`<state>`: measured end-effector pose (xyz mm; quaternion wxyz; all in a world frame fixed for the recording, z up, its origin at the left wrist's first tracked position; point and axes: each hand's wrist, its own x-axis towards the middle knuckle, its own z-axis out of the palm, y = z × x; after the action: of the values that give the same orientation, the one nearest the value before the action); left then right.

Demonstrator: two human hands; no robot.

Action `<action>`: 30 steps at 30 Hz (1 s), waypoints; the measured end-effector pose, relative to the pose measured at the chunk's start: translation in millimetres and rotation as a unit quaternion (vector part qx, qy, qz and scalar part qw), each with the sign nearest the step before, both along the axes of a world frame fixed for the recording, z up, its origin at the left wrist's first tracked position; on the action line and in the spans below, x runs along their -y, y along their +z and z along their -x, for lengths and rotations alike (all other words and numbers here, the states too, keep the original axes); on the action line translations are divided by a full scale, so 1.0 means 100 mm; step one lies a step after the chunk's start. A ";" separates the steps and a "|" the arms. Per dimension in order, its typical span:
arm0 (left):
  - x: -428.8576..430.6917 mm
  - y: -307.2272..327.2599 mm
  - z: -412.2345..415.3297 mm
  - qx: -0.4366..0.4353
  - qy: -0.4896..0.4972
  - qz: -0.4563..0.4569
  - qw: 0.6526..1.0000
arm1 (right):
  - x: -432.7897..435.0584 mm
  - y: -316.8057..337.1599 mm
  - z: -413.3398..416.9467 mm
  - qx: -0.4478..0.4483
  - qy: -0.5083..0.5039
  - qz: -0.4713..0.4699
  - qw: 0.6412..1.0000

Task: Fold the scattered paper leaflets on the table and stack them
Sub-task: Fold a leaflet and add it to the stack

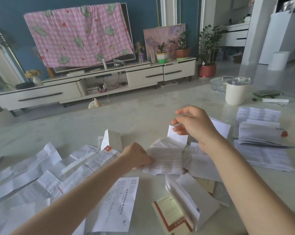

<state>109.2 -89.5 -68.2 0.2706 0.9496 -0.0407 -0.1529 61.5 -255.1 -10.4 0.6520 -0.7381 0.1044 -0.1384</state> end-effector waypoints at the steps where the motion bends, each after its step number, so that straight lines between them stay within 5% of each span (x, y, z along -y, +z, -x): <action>1: 0.02 0.00 0.03 0.019 -0.014 -0.026 0.999 | -0.01 0.00 0.01 -0.002 0.001 0.005 1.000; 17: -0.54 0.37 -0.03 0.187 0.049 0.156 0.969 | -0.28 -0.03 0.00 0.007 0.056 0.073 0.996; 20: -0.82 0.37 -0.25 0.232 0.095 0.119 0.961 | -0.30 0.02 -0.01 0.035 0.045 0.068 0.996; 24: -1.01 0.17 -0.46 0.162 0.106 -0.045 0.980 | -0.31 0.04 -0.02 0.054 0.047 0.072 0.995; 30: -0.84 0.06 -0.68 0.078 0.192 0.036 0.978 | -0.33 0.05 -0.06 0.069 0.046 0.089 0.993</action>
<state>176.9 -5.0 -62.4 0.3245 0.9385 0.1161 -0.0218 67.8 -221.9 -5.0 0.5954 -0.7857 0.0129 -0.1673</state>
